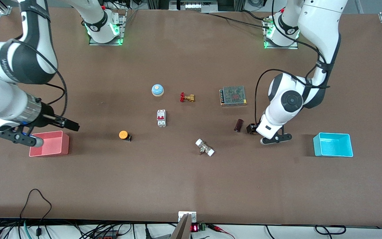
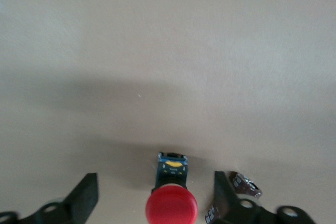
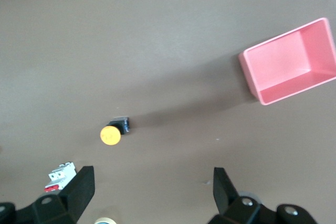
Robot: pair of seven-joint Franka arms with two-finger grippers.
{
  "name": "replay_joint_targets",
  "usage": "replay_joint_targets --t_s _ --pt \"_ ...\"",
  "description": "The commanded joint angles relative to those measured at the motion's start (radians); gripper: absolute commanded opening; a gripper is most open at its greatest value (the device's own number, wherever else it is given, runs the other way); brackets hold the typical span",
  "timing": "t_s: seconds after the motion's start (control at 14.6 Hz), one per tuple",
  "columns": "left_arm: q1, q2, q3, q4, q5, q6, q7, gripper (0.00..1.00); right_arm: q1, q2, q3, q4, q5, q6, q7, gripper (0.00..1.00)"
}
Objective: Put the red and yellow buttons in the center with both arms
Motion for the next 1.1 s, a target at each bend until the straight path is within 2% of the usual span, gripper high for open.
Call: replay_joint_targets --t_s 0.0,0.21,0.48,0.62,0.69,0.75,1.03 --pt "0.048 0.010 0.000 0.150 -0.002 -0.166 0.053 1.00 0.006 -0.009 -0.051 -0.019 0.003 -0.035 -0.089 1.00" --pt "0.103 0.009 -0.001 0.296 -0.007 -0.354 0.128 1.00 0.004 -0.023 -0.103 0.058 0.000 -0.111 -0.146 1.00" --pt "0.164 0.006 -0.003 0.425 -0.018 -0.518 0.223 1.00 0.012 -0.043 -0.103 0.066 -0.015 -0.144 -0.132 1.00" --pt "0.192 0.006 -0.004 0.481 -0.018 -0.598 0.266 1.00 -0.042 -0.059 -0.085 0.064 -0.015 -0.148 -0.137 1.00" --pt "0.198 0.006 -0.004 0.497 -0.018 -0.619 0.278 1.00 -0.092 -0.063 -0.038 0.064 -0.017 -0.156 -0.141 1.00" --pt "0.201 0.006 -0.004 0.499 -0.018 -0.624 0.282 1.00 -0.172 -0.081 0.039 0.064 -0.041 -0.170 -0.143 1.00" --pt "0.203 -0.014 -0.001 0.499 -0.011 -0.638 0.286 1.00 -0.466 -0.145 0.377 0.052 -0.205 -0.185 -0.175 1.00"
